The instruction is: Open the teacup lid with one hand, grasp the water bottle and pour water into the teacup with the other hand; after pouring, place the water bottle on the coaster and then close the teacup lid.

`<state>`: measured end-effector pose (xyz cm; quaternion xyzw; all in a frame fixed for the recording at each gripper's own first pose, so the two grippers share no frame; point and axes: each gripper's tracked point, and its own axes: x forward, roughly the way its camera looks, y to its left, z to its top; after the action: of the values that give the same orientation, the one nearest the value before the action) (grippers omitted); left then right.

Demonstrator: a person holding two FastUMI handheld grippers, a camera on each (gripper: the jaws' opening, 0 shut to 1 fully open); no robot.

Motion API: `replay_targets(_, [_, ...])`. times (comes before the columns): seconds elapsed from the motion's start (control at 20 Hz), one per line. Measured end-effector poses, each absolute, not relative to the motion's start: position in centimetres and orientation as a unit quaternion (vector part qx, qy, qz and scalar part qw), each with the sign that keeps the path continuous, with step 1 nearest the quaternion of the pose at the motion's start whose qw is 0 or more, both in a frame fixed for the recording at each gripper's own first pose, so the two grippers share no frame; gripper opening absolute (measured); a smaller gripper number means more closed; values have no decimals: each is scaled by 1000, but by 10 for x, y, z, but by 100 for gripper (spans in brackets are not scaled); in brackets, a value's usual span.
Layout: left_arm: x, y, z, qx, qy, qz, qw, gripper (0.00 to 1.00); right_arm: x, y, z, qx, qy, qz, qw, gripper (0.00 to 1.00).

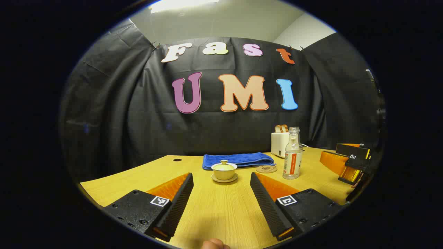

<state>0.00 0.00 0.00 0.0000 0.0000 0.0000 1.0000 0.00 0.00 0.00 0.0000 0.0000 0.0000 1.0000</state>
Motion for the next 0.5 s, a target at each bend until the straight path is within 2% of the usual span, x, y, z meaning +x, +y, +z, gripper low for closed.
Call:
replay_targets(0.15, [1,1,-2,-1,4,2,1000,96,0,0,0,1,0,1,1000,100])
replay_targets(0.3, [3,2,-5,-3,7,5,1000,96,-1,-1,-1,5,2,1,1000,98])
replay_targets(0.35, [4,2,-4,-3,6,5,1000,96,0,-2,-2,7,4,1,1000,94])
replay_targets(0.4, [5,3,-4,-2,6,6,1000,96,1,-2,-2,8,4,1,1000,94])
replay_targets(0.5, [6,3,-5,-2,8,7,1000,96,1,-2,-2,10,5,1,1000,100])
